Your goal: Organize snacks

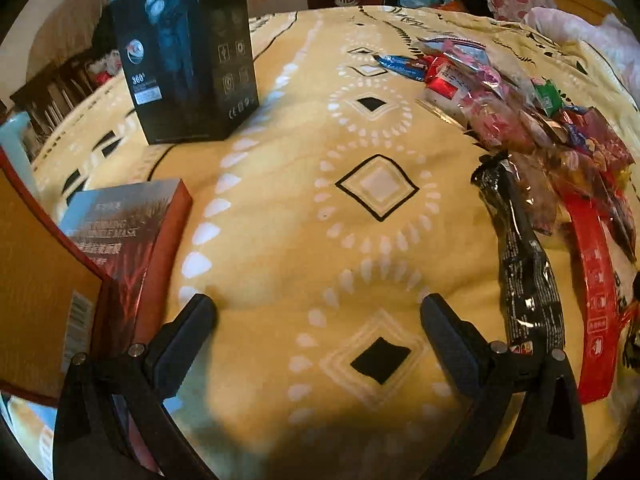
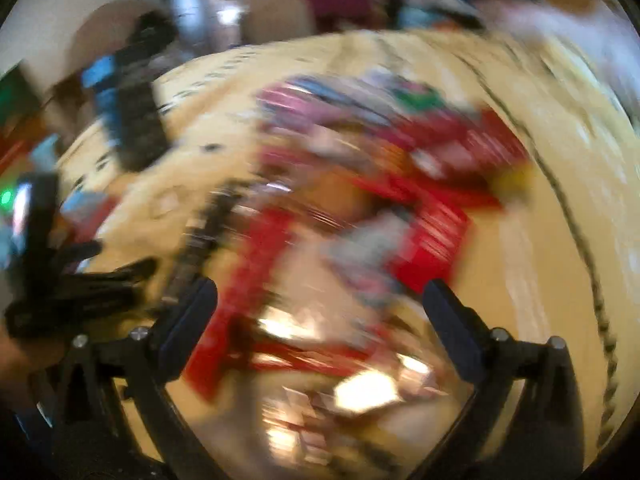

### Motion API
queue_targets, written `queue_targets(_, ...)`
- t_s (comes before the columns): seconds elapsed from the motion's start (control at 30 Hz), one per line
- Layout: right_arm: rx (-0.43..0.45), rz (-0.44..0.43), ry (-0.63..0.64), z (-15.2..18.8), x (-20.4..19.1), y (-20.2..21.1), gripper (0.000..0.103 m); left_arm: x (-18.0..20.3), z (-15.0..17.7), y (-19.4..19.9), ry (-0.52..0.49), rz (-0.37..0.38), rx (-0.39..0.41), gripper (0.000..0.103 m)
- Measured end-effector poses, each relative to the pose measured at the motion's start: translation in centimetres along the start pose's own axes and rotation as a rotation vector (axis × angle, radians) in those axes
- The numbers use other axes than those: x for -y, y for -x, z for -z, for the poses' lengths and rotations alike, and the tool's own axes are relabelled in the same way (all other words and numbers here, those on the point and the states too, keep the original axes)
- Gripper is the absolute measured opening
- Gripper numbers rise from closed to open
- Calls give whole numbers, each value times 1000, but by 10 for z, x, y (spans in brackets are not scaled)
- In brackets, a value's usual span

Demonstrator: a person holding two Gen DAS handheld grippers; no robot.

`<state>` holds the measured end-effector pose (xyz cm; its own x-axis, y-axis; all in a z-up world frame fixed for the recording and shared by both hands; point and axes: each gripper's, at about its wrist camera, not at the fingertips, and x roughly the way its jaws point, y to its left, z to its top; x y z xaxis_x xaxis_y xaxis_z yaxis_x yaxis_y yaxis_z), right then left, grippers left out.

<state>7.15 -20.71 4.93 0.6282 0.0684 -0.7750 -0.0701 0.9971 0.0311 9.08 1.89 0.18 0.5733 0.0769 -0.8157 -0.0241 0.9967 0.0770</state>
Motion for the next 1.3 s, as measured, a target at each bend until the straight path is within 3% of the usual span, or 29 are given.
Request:
queue_targets(0.17, -17, 116, -132, 15, 51, -3, 103, -4, 2, 0, 16, 18, -2, 103)
queue_targets(0.23, -55, 130, -111, 22, 61, -20, 103, -3, 2, 0, 22, 12, -7, 103)
queue_targets(0.4, -45, 175, -73, 25, 58, -26, 103, -2, 3, 1, 20, 13, -4, 103)
queue_targets(1.3, -34, 154, -93, 25, 62, -22, 103, -3, 2, 2, 20, 13, -4, 103)
